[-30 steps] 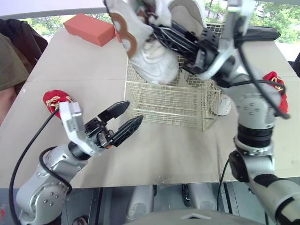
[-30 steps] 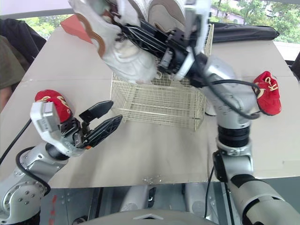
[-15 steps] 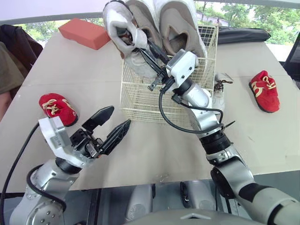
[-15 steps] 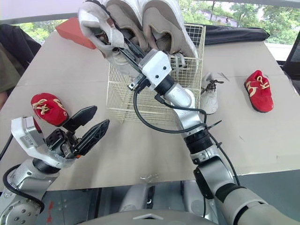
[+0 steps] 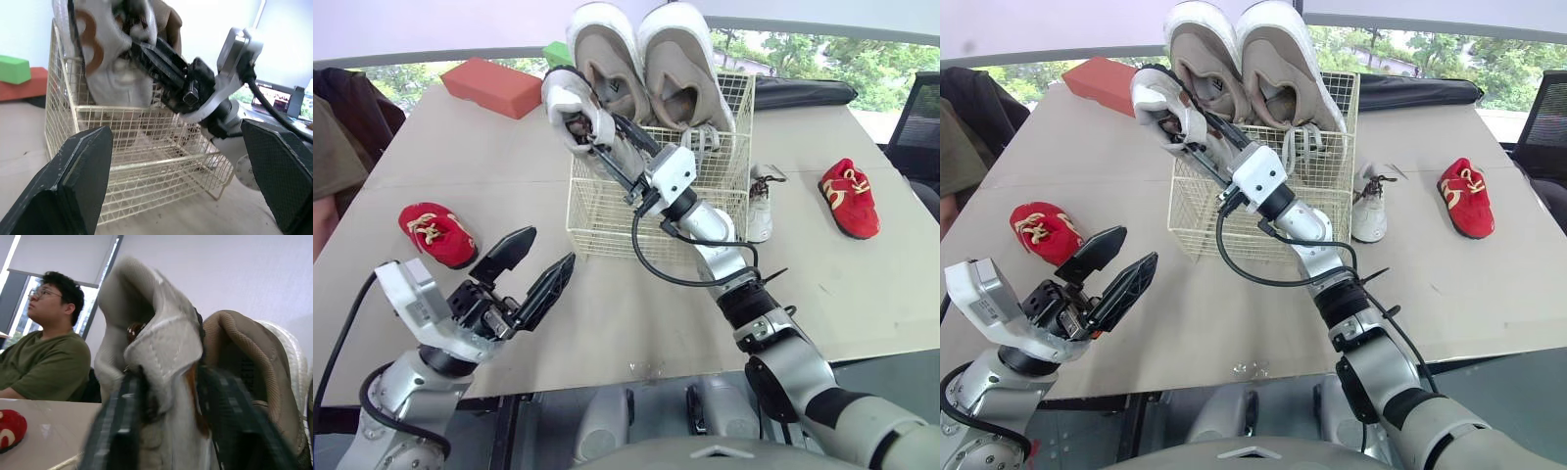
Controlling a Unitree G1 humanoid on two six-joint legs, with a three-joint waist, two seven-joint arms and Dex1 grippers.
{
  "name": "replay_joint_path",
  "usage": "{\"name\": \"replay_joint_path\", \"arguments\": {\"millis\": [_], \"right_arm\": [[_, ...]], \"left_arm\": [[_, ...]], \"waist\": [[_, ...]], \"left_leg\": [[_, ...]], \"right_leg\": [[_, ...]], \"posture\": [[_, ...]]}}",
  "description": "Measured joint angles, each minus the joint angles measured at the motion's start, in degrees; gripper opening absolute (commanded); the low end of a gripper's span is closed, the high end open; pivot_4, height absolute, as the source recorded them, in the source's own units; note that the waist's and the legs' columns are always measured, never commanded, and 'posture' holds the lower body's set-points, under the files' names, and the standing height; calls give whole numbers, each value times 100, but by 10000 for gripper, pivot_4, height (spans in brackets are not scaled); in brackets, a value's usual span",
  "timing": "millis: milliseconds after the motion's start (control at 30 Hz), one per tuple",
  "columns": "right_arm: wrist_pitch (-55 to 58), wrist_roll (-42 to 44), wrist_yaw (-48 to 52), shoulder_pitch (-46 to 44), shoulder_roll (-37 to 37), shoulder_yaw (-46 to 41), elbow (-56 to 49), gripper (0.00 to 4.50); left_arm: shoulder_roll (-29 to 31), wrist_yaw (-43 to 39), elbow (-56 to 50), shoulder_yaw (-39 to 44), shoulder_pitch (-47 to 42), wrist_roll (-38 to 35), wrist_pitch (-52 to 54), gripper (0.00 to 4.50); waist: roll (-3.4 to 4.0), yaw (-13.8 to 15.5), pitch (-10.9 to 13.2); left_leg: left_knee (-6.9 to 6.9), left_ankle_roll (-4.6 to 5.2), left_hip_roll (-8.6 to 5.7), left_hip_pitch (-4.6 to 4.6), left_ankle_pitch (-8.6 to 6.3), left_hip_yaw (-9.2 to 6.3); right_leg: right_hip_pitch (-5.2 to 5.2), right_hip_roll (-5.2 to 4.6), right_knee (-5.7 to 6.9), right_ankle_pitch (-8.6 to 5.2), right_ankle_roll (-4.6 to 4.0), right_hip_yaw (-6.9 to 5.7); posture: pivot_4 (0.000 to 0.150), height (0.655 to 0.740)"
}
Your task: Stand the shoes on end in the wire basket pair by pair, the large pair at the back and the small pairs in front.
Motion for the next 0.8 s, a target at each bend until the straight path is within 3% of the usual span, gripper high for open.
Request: {"name": "replay_joint_path", "arguments": {"millis": [133, 400, 500, 667, 800], "right_arm": [[648, 415, 520, 422, -80, 88, -784, 44366], [2544, 930, 1082, 1067, -921, 84, -2607, 44366], [3164, 1065, 1245, 1262, -1340, 77, -3261, 44366], [4944, 2493, 2106, 1599, -2674, -300, -4653, 44366], [5848, 3418, 1994, 1676, -3184, -1109, -5164, 44366]], "left_arm": [[-38, 51, -1, -39, 25, 40, -70, 45000], [-55, 40, 3, -190, 21, 115, -116, 45000], [4, -73, 6, -322, 25, 194, -117, 45000], [372, -282, 0, -603, -184, 188, 29, 45000], [564, -355, 4, -859, -513, 66, 209, 45000]], "waist": [[-5, 41, -13], [-1, 184, -12], [0, 204, -13], [68, 314, 29], [102, 269, 51]], "left_leg": [[-31, 0, -1, -6, 0, -8], [-71, 0, -8, -54, 0, -26], [-72, -1, -10, -142, 0, -33], [-63, 1, -30, -225, -1, -77], [-69, 2, -27, -238, -1, -76]], "right_leg": [[-11, -8, -8, 5, -35, -2], [-43, -12, -62, -3, -45, -45], [-119, -9, -62, 11, -23, -52], [-167, -29, -87, 14, -17, -79], [-182, -21, -86, 14, -16, -88]], "posture": [[1500, 7400], [1500, 7400], [1500, 7400], [1500, 7400], [1500, 7400]]}}
